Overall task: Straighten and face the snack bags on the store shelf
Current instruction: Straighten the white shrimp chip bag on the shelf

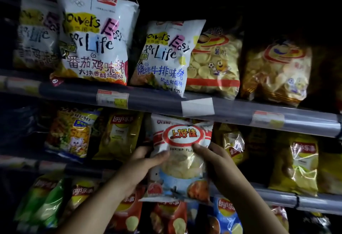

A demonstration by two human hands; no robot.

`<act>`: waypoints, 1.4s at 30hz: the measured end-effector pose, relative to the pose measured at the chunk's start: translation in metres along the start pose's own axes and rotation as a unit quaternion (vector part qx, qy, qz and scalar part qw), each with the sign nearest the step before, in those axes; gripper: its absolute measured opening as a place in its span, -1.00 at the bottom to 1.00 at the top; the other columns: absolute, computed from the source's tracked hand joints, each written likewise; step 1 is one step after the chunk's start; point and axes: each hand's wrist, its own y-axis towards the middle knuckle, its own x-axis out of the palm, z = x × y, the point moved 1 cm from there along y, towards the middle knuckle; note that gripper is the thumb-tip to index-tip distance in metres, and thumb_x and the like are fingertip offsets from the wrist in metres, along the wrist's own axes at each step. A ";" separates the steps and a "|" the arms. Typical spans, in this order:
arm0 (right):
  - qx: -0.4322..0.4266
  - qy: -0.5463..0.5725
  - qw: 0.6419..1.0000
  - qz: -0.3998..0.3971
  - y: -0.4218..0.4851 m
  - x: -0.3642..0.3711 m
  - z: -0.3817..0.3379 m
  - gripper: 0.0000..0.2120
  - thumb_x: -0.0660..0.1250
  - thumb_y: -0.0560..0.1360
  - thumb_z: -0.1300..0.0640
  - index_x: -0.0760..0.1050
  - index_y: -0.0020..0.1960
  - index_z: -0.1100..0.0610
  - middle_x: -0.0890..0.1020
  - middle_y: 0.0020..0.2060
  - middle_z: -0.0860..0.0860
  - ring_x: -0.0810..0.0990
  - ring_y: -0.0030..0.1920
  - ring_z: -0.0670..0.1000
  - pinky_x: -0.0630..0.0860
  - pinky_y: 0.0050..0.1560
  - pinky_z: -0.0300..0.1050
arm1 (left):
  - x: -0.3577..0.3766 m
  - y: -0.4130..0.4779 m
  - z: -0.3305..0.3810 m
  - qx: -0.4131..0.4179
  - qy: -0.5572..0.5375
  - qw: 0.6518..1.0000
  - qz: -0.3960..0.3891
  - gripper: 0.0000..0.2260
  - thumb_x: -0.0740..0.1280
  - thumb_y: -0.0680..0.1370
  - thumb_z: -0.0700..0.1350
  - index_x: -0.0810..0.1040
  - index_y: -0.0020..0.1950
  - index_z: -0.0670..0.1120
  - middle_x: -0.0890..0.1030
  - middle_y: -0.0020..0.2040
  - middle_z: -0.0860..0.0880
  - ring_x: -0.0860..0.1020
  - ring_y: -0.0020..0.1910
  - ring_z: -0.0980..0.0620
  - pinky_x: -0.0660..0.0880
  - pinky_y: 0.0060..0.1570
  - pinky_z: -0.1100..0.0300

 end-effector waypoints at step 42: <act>-0.028 -0.042 0.995 -0.082 -0.026 0.021 0.024 -0.59 0.43 0.52 -0.06 0.55 0.31 0.07 0.75 0.17 0.08 0.73 0.17 0.13 0.63 0.20 0.13 | -0.018 -0.031 0.028 0.111 -0.022 0.977 0.183 -0.78 0.33 0.60 -0.06 0.69 -0.15 -0.10 0.74 -0.27 -0.07 0.70 -0.32 0.01 0.61 -0.35 0.17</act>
